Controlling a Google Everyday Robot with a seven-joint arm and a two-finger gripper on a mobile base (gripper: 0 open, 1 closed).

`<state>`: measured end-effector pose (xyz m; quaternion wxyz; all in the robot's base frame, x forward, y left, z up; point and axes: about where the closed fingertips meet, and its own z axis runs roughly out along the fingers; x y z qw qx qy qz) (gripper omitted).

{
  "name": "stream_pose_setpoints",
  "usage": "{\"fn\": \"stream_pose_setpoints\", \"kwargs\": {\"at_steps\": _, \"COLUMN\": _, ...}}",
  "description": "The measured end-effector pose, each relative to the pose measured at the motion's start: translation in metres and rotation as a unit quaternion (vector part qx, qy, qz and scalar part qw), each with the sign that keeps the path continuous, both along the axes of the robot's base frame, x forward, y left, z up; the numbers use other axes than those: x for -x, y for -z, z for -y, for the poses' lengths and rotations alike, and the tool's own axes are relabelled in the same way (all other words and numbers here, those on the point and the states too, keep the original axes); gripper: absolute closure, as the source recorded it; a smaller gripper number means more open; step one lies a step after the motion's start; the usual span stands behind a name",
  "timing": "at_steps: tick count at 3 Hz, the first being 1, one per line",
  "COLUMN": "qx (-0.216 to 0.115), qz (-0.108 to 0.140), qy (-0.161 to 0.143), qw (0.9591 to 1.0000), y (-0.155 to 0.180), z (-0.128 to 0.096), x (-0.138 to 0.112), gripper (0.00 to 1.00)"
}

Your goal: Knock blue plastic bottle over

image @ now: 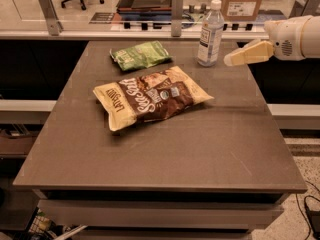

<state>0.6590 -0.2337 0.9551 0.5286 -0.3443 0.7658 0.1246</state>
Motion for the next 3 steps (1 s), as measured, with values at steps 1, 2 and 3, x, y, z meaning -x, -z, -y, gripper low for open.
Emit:
{"fn": "stream_pose_setpoints", "kwargs": {"at_steps": 1, "qx": -0.023, "qz": 0.007, "qy": -0.008, "qw": 0.9997, "y": 0.002, "z": -0.003, "x": -0.014, "gripper": 0.0}}
{"fn": "stream_pose_setpoints", "kwargs": {"at_steps": 2, "qx": -0.047, "qz": 0.014, "qy": -0.013, "qw": 0.9987, "y": 0.008, "z": -0.004, "x": -0.031, "gripper": 0.0}}
{"fn": "stream_pose_setpoints", "kwargs": {"at_steps": 3, "qx": -0.071, "qz": 0.019, "qy": -0.015, "qw": 0.9972, "y": 0.02, "z": -0.008, "x": -0.05, "gripper": 0.0}}
